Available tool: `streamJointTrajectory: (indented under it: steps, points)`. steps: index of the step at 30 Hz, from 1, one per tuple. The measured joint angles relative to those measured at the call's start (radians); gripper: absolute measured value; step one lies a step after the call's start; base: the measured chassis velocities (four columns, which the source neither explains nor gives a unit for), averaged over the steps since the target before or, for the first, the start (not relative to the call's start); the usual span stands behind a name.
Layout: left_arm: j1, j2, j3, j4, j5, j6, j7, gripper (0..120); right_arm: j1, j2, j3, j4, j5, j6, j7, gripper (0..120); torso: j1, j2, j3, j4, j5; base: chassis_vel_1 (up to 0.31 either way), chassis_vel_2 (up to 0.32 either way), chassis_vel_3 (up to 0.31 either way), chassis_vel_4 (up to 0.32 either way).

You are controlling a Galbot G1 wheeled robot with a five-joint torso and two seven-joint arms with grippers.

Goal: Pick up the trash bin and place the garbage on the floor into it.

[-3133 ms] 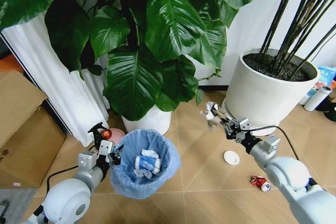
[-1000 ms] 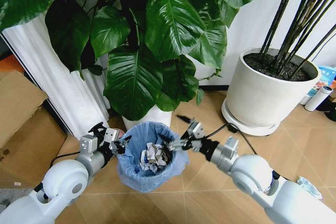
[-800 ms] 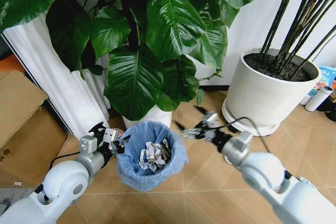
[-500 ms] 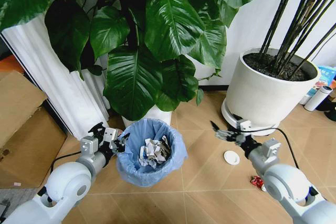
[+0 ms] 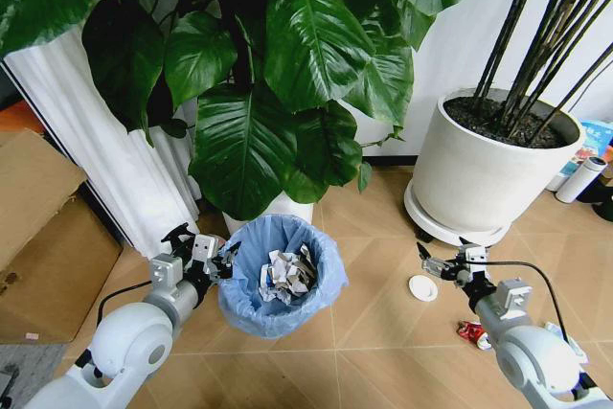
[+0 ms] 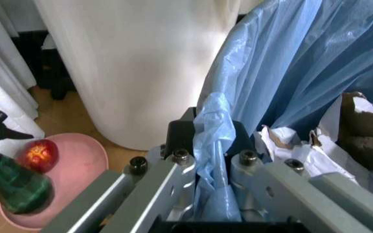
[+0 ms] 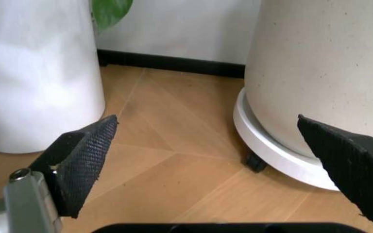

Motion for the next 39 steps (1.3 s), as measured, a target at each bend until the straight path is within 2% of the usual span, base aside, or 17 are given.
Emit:
streamJointTrajectory:
  steps: [12, 14, 17, 20, 27, 28, 32, 34, 37, 39]
  points:
    - [0.014, 0.001, -0.002, -0.015, 0.002, -0.006, 0.003, 1, -0.017, 0.011, 0.006, 0.003, -0.009, 0.009, -0.007, 100, 0.0, 0.0, 0.0, 0.0002, 0.0004, -0.107, -0.126, 0.124, 0.115]
    - [0.02, 0.0, -0.002, -0.021, 0.005, -0.009, 0.003, 1, -0.027, 0.011, 0.011, 0.004, -0.012, 0.014, -0.012, 100, 0.0, 0.0, 0.0, -0.0002, -0.0003, -0.191, -0.196, 0.168, 0.175]
    - [0.025, -0.001, -0.004, -0.024, 0.008, -0.012, 0.003, 1, -0.031, 0.011, 0.012, 0.004, -0.014, 0.021, -0.016, 100, 0.0, 0.0, 0.0, -0.0004, 0.0006, -0.214, -0.208, 0.18, 0.177]
    - [0.03, -0.001, -0.004, -0.026, 0.012, -0.014, 0.003, 1, -0.032, 0.011, 0.012, 0.002, -0.016, 0.025, -0.017, 100, 0.0, 0.0, 0.0, 0.0001, -0.0003, -0.195, -0.22, 0.226, 0.218]
    - [0.034, -0.001, -0.004, -0.031, 0.014, -0.017, 0.002, 1, -0.035, 0.015, 0.006, -0.001, -0.025, 0.033, -0.02, 100, 0.0, 0.0, 0.0, -0.0003, 0.0008, -0.23, -0.235, 0.228, 0.229]
    - [0.034, -0.001, -0.004, -0.032, 0.014, -0.017, 0.002, 1, -0.036, 0.015, 0.006, -0.001, -0.026, 0.035, -0.02, 100, 0.0, 0.0, 0.0, -0.0002, -0.0002, -0.239, -0.249, 0.243, 0.231]
    - [0.035, -0.001, -0.004, -0.032, 0.015, -0.018, 0.001, 1, -0.036, 0.015, 0.005, -0.001, -0.027, 0.038, -0.021, 100, 0.0, 0.0, 0.0, -0.0001, -0.0004, -0.227, -0.225, 0.222, 0.234]
    - [0.035, -0.001, -0.004, -0.032, 0.015, -0.019, 0.001, 1, -0.035, 0.014, 0.004, -0.002, -0.027, 0.038, -0.021, 100, 0.0, 0.0, 0.0, -0.0003, 0.0008, -0.232, -0.208, 0.216, 0.234]
    - [0.034, -0.001, -0.004, -0.032, 0.015, -0.02, 0.0, 1, -0.034, 0.014, 0.001, -0.002, -0.029, 0.039, -0.021, 100, 0.0, 0.0, 0.0, 0.0001, -0.0008, -0.212, -0.229, 0.218, 0.232]
    - [0.034, -0.002, -0.003, -0.031, 0.016, -0.021, 0.0, 1, -0.033, 0.014, -0.008, -0.007, -0.032, 0.05, -0.021, 100, 0.0, 0.0, 0.0, 0.0, 0.0006, -0.213, -0.212, 0.225, 0.248]
